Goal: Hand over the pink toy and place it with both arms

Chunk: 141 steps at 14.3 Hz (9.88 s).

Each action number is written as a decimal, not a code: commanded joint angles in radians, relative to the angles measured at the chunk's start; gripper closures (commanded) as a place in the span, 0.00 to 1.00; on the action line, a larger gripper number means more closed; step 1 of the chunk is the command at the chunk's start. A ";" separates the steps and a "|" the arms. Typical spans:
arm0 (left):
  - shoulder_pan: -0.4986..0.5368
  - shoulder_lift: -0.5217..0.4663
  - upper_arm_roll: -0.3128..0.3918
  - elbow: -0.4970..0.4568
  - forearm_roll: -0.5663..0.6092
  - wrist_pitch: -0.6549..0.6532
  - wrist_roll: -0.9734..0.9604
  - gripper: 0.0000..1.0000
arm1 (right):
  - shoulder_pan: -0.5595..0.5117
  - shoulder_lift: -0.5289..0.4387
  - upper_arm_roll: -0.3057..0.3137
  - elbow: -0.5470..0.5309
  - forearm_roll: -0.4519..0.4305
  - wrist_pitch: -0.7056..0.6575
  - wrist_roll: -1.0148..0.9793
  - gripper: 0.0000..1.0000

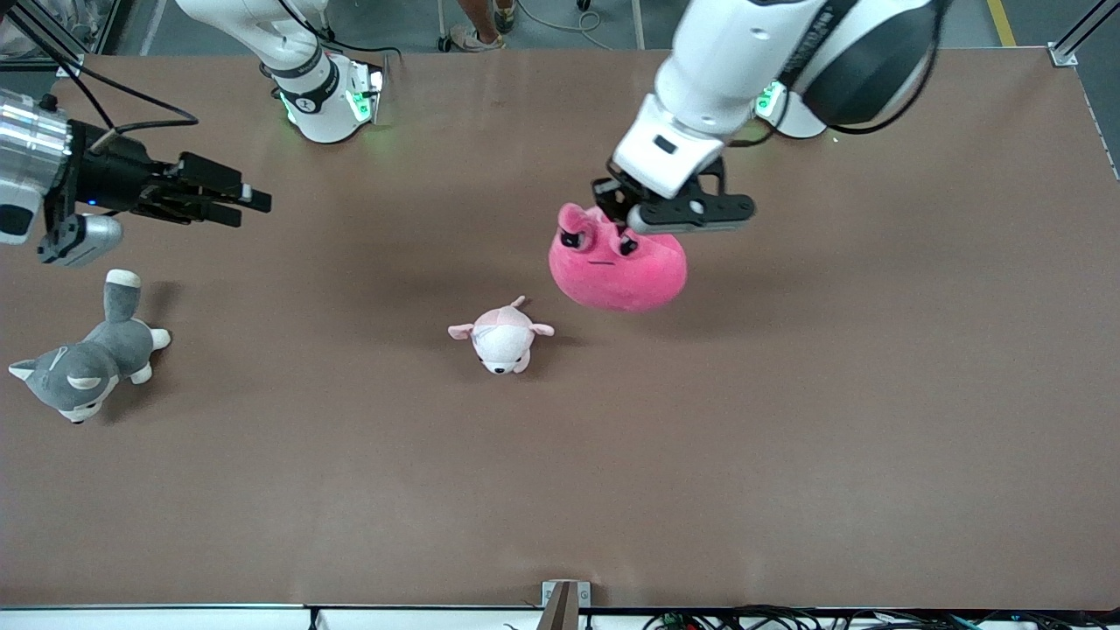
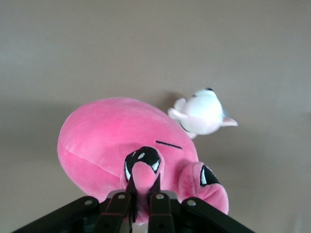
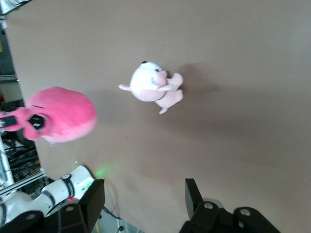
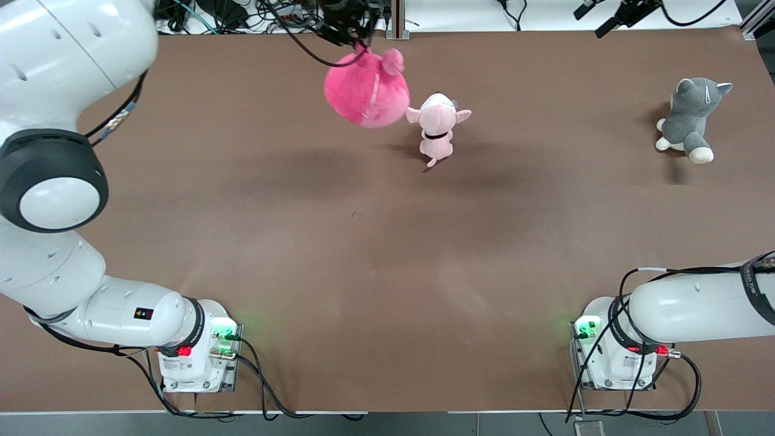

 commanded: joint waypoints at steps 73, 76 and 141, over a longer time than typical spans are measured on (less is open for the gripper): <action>0.359 0.078 0.012 0.156 0.166 -0.243 0.128 0.00 | -0.186 0.333 -0.018 0.093 -0.044 0.003 -0.214 0.88; 0.425 0.080 0.011 0.156 0.248 -0.290 0.360 0.00 | -0.215 0.392 -0.018 0.093 -0.044 -0.003 -0.332 0.88; 0.232 -0.411 0.442 -0.203 -0.016 -0.320 0.827 0.00 | -0.111 0.187 -0.012 0.388 -0.651 0.004 -0.028 0.00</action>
